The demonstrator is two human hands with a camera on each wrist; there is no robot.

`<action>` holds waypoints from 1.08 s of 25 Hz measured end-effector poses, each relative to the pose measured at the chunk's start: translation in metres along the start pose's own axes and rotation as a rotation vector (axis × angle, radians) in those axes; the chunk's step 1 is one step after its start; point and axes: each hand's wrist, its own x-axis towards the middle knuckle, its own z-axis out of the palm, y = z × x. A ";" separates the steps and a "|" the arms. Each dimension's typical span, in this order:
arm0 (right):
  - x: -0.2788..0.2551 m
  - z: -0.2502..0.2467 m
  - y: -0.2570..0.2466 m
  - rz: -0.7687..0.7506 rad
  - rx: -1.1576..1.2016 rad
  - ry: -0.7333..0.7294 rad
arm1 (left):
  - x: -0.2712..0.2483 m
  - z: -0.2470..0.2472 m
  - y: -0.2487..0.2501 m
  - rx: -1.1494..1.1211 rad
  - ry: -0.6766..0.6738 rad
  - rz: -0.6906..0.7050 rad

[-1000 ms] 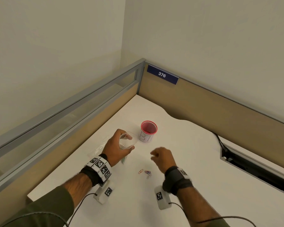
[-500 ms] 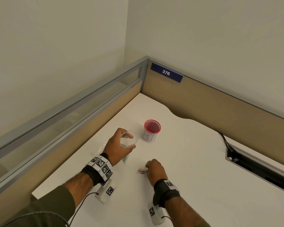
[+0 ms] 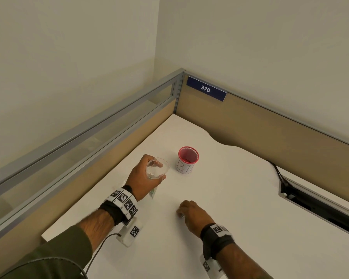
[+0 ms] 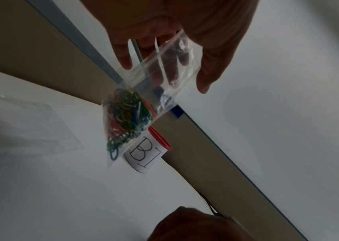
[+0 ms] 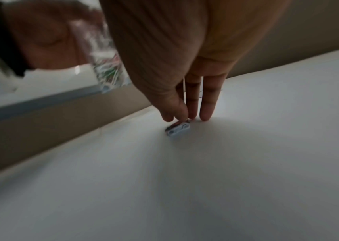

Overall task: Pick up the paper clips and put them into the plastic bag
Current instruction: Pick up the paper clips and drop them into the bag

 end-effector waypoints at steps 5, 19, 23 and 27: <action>-0.007 -0.004 0.011 0.030 -0.008 -0.005 | -0.003 0.003 0.000 0.004 -0.008 -0.004; 0.017 -0.002 -0.004 -0.003 -0.162 -0.020 | -0.003 0.000 0.003 0.006 -0.013 -0.013; 0.014 -0.002 0.001 0.085 -0.142 0.017 | -0.003 0.001 0.002 0.007 -0.009 -0.014; 0.005 -0.005 0.007 0.209 -0.019 0.079 | -0.003 0.003 0.004 0.007 -0.020 -0.016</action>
